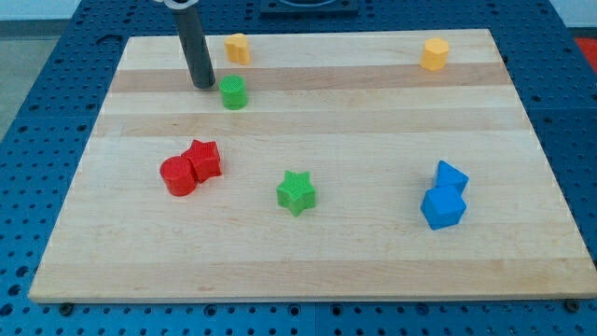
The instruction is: Slide green circle to center
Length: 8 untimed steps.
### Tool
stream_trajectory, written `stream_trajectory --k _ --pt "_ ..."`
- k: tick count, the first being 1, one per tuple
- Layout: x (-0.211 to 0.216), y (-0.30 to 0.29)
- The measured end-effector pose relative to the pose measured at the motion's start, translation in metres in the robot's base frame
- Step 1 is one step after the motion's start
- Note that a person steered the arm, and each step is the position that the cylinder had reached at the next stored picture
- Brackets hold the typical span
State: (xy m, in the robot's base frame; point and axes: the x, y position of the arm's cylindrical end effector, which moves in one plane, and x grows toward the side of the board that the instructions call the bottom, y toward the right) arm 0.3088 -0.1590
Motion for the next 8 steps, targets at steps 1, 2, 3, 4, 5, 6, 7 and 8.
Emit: stream_trajectory --k 1,2,3,4,5,6,7,8 --pt "0.013 0.0" --pt "0.014 0.0" --pt "0.022 0.0" --pt "0.023 0.001" --pt "0.011 0.019" --pt "0.012 0.042" --pt "0.021 0.06" --pt "0.021 0.075"
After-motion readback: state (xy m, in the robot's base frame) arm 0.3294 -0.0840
